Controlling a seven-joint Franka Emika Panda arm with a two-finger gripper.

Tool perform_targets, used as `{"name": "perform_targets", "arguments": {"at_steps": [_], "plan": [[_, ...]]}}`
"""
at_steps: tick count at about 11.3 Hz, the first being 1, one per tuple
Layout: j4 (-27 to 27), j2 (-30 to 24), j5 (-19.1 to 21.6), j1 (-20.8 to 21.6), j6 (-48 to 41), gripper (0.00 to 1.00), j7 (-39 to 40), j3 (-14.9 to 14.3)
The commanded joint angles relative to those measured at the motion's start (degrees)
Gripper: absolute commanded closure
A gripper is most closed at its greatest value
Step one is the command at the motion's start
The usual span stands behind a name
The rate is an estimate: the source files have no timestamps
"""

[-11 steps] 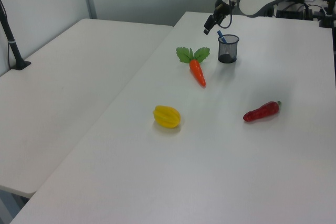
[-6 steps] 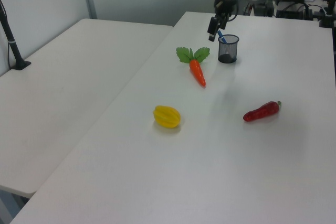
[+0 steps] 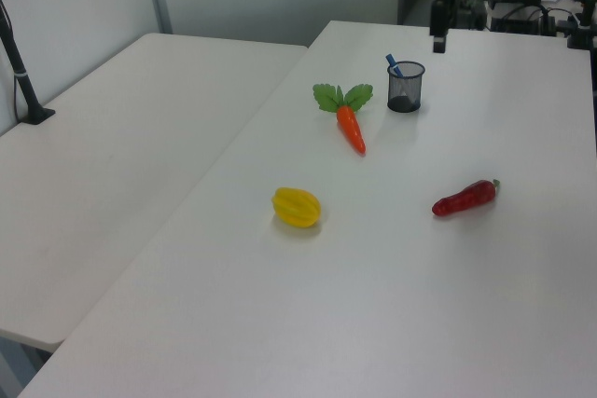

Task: Place marker

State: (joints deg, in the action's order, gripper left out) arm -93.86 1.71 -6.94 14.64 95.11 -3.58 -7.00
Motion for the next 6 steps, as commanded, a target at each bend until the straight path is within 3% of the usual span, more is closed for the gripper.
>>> {"name": "perform_targets", "arguments": {"at_steps": [1, 6], "plan": [[-3.7, -3.29, 0.0, -1.71, -0.72, 0.0, 1.64, -0.47], [-3.09, -1.71, 0.17, -2.95, -0.71, 0.0, 1.47, -0.03]]}}
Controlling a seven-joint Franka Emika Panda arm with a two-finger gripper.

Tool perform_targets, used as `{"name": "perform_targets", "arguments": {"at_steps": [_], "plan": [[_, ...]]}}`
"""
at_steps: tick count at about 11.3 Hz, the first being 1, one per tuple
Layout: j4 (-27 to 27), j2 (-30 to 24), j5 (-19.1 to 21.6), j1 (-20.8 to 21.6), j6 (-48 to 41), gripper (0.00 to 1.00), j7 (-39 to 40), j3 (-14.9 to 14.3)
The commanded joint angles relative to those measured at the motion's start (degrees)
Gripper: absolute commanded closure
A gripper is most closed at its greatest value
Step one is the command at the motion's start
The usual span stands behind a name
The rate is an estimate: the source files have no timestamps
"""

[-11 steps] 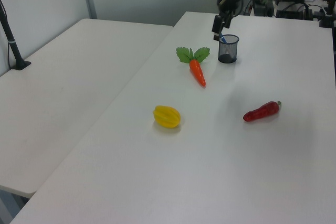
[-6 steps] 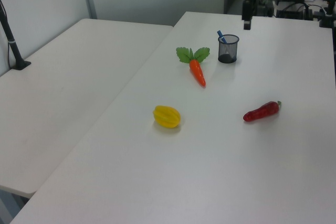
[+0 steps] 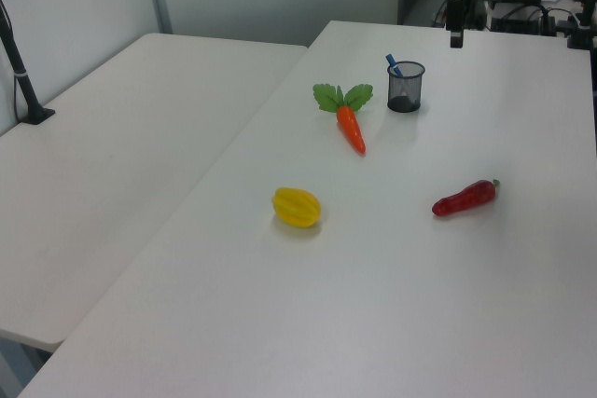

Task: Place marker

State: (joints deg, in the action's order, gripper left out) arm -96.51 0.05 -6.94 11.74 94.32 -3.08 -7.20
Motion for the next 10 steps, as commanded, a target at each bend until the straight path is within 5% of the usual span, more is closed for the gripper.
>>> {"name": "perform_targets", "arguments": {"at_steps": [1, 4, 7, 10], "plan": [[-0.26, 0.21, 0.26, -0.13, 0.25, 0.0, 0.79, 0.17], [1.67, 1.79, 1.57, -1.62, -0.01, 0.0, 0.36, 0.6], [2.29, 2.41, 1.84, -5.4, 0.43, 0.0, 0.18, 5.86], [2.38, 2.24, 1.84, -6.38, -0.1, 0.0, 0.26, 6.23]]}}
